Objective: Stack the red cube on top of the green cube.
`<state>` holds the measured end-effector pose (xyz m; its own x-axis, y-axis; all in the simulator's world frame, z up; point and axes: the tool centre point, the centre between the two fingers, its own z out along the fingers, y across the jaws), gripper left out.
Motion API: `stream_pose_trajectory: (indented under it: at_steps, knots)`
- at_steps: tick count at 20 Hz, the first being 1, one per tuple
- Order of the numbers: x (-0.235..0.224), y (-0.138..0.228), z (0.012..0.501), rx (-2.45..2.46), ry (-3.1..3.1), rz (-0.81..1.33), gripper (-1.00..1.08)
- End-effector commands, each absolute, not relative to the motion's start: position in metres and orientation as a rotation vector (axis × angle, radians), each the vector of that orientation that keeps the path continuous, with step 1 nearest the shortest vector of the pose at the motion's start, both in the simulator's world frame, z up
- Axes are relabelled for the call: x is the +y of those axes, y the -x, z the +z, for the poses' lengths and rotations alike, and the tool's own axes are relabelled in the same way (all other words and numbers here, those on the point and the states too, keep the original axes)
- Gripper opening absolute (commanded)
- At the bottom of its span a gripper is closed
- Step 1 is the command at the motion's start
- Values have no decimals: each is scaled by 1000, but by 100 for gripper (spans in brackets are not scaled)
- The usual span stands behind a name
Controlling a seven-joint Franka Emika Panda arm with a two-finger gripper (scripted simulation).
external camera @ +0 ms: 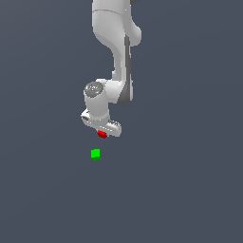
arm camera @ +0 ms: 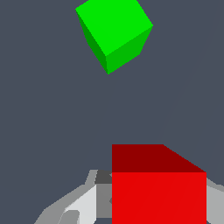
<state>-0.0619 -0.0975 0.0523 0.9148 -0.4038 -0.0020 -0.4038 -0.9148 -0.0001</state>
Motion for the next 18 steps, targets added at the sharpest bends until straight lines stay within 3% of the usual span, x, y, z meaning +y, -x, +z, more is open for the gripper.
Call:
stream_pose_trajectory:
  at_steps: [1,9,18]
  knots:
    - [-98,62,70,649,3073,0,-100]
    - [-98,62,111,649,3074,0,-100]
    - [-99,58,113,649,3074,-1,-100]
